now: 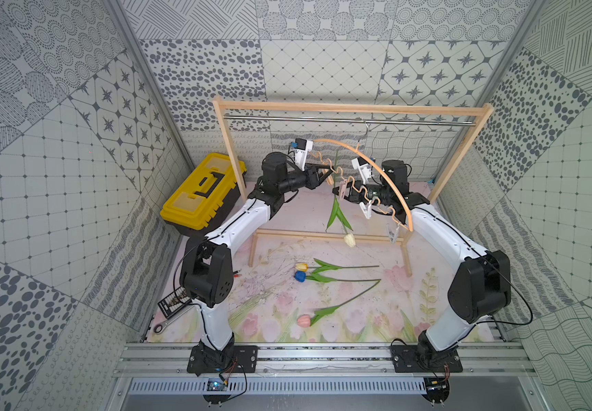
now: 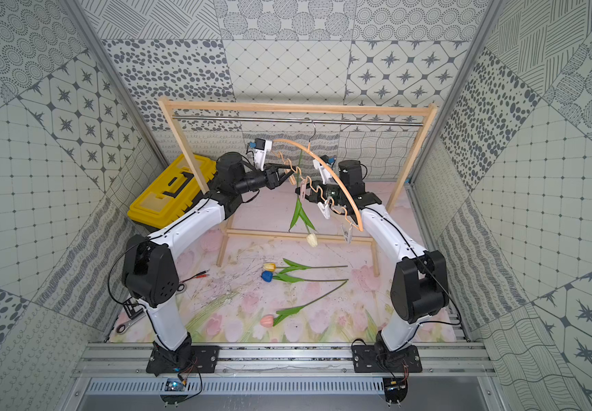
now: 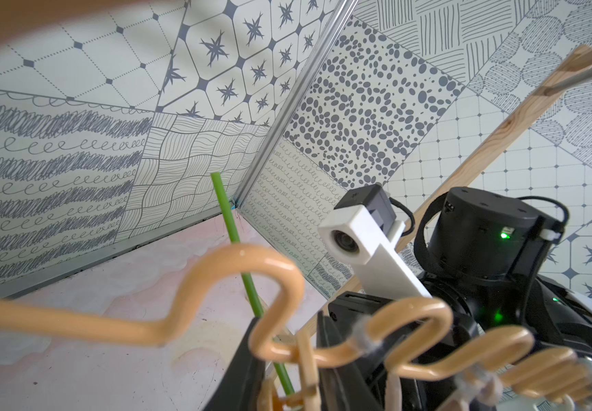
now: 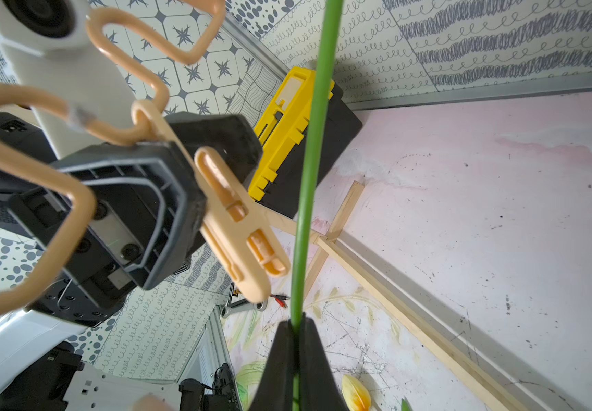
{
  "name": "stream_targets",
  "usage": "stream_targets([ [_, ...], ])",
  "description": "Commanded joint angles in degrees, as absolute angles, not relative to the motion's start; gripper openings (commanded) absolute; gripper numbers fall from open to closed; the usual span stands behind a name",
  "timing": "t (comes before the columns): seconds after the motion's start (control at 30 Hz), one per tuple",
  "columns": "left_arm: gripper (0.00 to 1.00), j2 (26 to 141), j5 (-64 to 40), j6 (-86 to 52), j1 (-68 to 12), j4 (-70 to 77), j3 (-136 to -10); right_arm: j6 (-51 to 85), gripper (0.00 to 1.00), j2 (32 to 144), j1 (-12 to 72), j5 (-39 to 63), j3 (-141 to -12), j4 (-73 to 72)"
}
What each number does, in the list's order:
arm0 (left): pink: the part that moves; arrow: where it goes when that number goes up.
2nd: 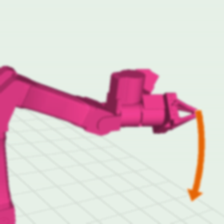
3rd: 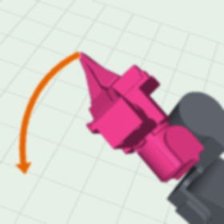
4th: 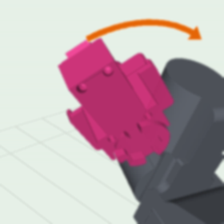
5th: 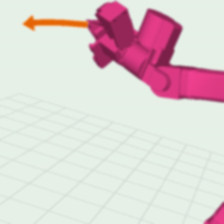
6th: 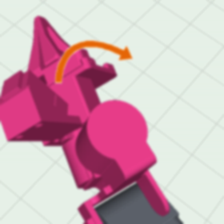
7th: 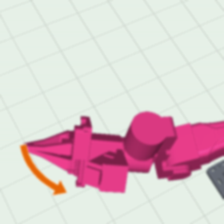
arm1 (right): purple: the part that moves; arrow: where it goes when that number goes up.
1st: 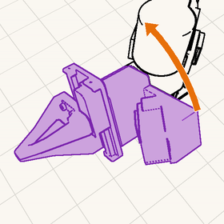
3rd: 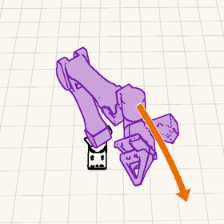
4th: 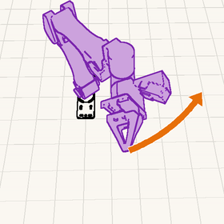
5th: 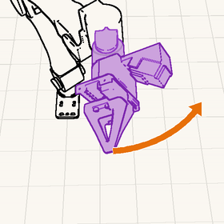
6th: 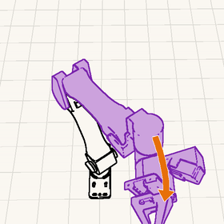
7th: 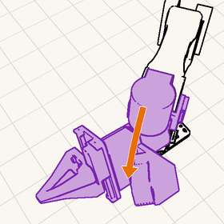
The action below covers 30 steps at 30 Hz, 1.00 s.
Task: Dry the flowers on a clothes hanger
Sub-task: Clamp the flower onto the hanger.
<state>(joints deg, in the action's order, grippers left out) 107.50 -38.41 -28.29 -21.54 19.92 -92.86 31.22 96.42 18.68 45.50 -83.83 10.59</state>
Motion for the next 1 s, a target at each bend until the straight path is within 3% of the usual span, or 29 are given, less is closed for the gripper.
stream_targets([
  [0.0, 0.24, 106.45, -39.55, -27.94, -21.51, 22.67, -92.64, 30.35, 0.0, 96.79, 19.05, 46.2, -84.61, 9.06],
  [0.97, 0.24, 106.57, -39.11, -28.61, -21.75, 23.97, -92.08, 35.39, 0.0, 92.29, 21.02, 46.75, -78.15, -3.71],
])
